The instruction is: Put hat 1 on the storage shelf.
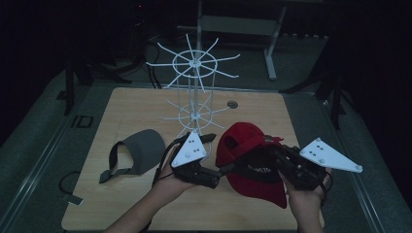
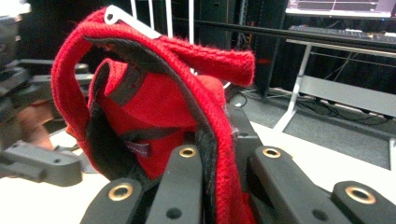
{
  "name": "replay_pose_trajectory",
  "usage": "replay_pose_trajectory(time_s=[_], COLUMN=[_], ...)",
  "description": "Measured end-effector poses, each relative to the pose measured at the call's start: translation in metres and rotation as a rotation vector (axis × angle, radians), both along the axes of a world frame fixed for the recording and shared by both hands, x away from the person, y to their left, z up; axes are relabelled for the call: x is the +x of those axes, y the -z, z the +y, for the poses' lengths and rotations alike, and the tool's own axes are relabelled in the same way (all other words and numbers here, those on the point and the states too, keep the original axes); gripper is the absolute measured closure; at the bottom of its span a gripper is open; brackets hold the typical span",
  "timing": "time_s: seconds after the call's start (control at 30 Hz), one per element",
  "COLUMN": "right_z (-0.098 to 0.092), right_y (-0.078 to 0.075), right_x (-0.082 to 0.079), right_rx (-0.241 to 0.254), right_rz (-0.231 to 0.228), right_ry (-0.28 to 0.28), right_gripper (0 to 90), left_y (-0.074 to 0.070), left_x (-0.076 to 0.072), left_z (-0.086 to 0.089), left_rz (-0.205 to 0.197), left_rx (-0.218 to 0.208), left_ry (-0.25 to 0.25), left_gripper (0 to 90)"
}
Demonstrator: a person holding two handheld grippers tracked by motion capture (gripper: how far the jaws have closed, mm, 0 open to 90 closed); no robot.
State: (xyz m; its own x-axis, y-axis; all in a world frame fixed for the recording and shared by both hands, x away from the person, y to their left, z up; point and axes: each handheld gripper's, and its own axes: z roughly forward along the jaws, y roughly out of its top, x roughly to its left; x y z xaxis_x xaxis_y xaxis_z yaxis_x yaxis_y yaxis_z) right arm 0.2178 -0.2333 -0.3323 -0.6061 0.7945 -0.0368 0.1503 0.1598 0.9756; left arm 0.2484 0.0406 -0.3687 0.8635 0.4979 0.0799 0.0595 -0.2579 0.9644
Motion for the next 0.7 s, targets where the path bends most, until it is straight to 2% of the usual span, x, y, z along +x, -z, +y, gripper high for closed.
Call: replay_pose_trajectory(time_s=[0.2, 0.4, 0.5, 0.53, 0.67, 0.7], right_z=[0.001, 0.003, 0.004, 0.005, 0.005, 0.005], right_y=[-0.001, 0.001, 0.002, 0.003, 0.004, 0.004], right_x=[-0.003, -0.002, -0.001, -0.001, -0.001, -0.001], right_rx=[0.008, 0.012, 0.01, 0.01, 0.007, 0.007], right_rz=[0.0, 0.012, 0.016, 0.015, 0.014, 0.014], right_ry=[-0.028, -0.052, -0.055, -0.055, -0.056, -0.056], right_gripper=[85.9, 85.8, 85.8, 85.9, 85.8, 85.8], left_y=[-0.006, -0.015, -0.016, -0.017, -0.017, -0.017], left_x=[0.006, 0.01, 0.01, 0.01, 0.01, 0.009], left_z=[-0.007, -0.015, -0.018, -0.019, -0.021, -0.022], left_rz=[-0.012, -0.027, -0.026, -0.031, -0.026, -0.026], left_rx=[0.007, 0.004, 0.003, 0.013, 0.004, 0.006], left_ry=[-0.016, 0.008, 0.014, -0.001, -0.016, -0.026], left_gripper=[13.8, 21.5, 32.2, 36.0, 55.7, 55.7])
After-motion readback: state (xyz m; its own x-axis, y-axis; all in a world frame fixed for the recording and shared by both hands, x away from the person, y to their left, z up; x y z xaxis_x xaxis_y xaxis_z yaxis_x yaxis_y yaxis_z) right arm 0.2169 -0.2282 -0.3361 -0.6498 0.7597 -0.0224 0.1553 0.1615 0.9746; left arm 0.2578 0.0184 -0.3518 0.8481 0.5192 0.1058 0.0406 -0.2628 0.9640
